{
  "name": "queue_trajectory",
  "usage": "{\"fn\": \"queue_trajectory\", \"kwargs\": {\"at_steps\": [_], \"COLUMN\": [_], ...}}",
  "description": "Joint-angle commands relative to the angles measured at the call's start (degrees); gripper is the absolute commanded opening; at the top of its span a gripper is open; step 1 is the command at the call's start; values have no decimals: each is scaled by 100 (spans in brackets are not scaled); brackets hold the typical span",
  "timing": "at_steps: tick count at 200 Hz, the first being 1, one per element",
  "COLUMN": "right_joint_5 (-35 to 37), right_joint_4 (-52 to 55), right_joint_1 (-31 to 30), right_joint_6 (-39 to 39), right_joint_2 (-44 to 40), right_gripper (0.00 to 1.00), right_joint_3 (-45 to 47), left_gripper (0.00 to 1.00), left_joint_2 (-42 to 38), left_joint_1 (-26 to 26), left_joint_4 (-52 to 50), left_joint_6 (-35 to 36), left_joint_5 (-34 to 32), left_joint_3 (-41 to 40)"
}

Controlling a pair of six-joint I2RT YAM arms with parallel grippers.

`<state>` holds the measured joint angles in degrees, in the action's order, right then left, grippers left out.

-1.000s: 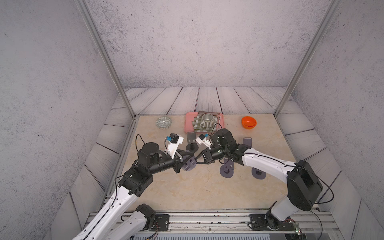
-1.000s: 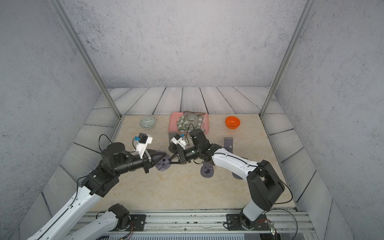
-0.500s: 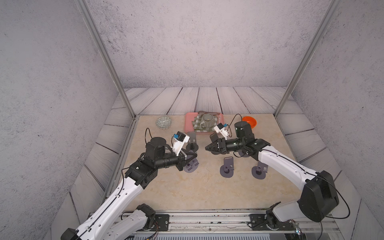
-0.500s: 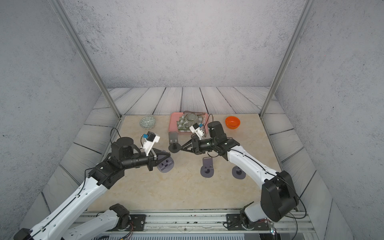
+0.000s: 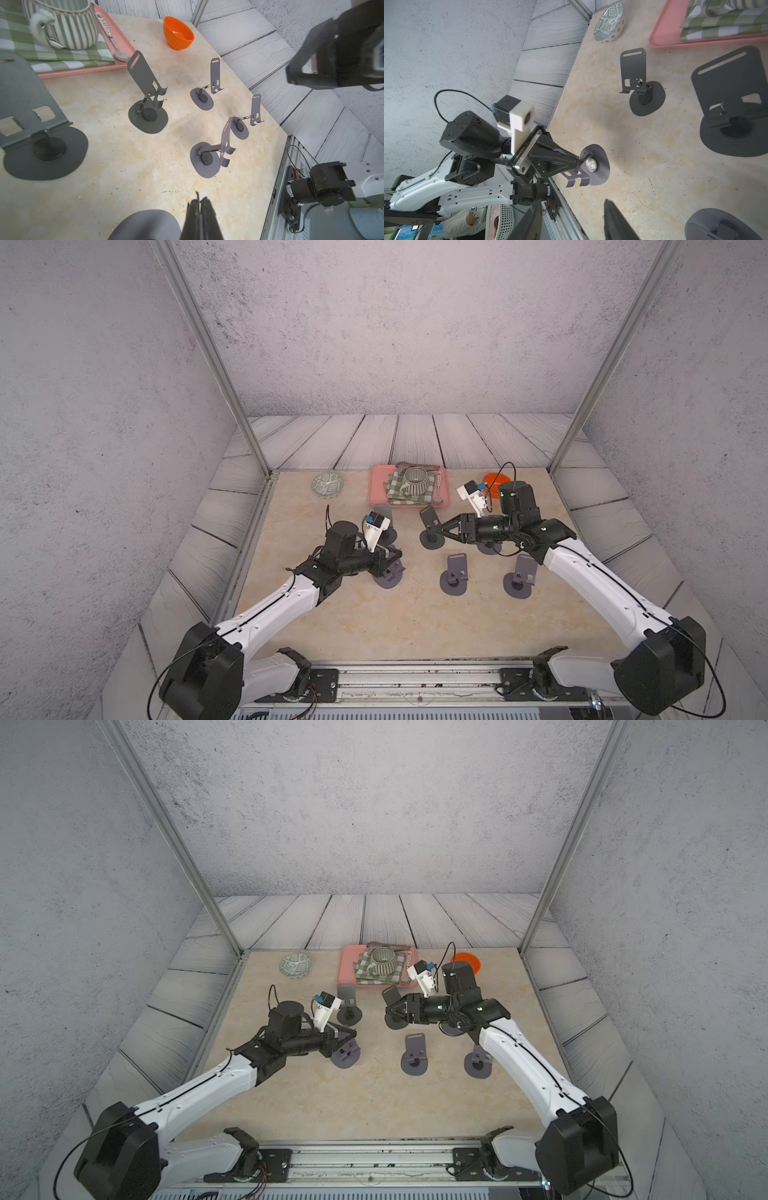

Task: Open the phone stand
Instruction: Place the phone stand at the center of the board.

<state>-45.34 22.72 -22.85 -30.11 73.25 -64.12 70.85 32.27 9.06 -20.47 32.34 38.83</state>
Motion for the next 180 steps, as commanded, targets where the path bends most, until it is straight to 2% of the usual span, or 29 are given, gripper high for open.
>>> {"fn": "queue_trajectory", "kwargs": {"at_steps": [1, 38, 89, 114, 144, 155, 180], "right_joint_5": [286, 440, 831, 922, 1020, 1128, 1520], "right_joint_4": [116, 129, 136, 135, 222, 320, 583], "right_joint_1": [38, 57, 79, 88, 114, 115, 140], "right_joint_6": [245, 384, 544, 603, 683, 755, 929], "right_joint_2": [-169, -197, -224, -192, -184, -219, -369], "right_gripper": [51, 51, 51, 51, 51, 51, 51], "right_joint_3": [80, 163, 255, 299, 233, 175, 50], "left_gripper": [0, 0, 18, 34, 47, 54, 57], "left_joint_2": [390, 1363, 2005, 2233, 1781, 1510, 763], "left_joint_1": [138, 148, 146, 131, 66, -19, -214], "left_joint_4": [1034, 1746, 1634, 1599, 1192, 734, -577], "left_joint_6": [-183, -264, 49, 117, 235, 379, 626], "left_joint_5": [-79, -59, -22, 44, -244, -351, -929], "left_joint_3": [-42, 37, 403, 537, 543, 667, 1109]}}
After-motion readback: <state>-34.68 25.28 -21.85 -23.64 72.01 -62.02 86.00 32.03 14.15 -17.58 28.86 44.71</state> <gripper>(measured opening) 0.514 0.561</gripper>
